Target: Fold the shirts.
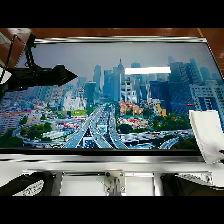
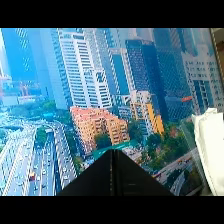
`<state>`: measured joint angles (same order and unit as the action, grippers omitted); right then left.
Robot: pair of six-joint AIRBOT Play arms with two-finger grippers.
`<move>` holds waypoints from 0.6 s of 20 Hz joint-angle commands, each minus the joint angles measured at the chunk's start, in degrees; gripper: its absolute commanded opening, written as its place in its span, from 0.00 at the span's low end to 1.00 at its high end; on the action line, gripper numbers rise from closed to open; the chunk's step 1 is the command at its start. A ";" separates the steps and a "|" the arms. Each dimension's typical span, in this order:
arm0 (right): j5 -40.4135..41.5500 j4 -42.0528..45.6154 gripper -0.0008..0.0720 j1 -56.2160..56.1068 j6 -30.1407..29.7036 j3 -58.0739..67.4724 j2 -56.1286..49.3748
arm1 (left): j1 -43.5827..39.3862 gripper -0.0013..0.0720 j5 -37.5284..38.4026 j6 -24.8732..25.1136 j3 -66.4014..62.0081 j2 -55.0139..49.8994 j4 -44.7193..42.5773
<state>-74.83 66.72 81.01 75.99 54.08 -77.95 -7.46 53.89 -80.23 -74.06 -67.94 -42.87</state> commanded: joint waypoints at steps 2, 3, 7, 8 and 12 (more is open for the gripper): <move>-1.25 -1.70 0.69 -1.14 -2.21 3.74 8.07 | 0.37 0.08 -4.46 1.84 0.02 -0.39 -0.07; -1.36 -1.05 0.72 -2.19 -2.16 4.63 10.71 | 0.59 0.08 -4.94 3.13 0.02 -0.57 -0.07; -8.79 6.99 0.72 -10.99 -2.21 9.44 16.61 | 1.86 0.08 -5.05 6.08 0.02 -1.60 -0.04; -9.11 7.34 0.72 -13.70 -2.36 11.02 17.11 | 2.05 0.08 -5.01 6.14 0.02 -1.70 -0.09; -6.16 7.04 0.72 -32.35 -1.05 17.27 17.42 | 1.70 0.07 2.03 4.87 -1.49 -3.37 -10.14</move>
<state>-82.06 72.44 60.20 73.52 67.48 -61.56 -5.69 50.83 -73.71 -74.52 -70.08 -45.15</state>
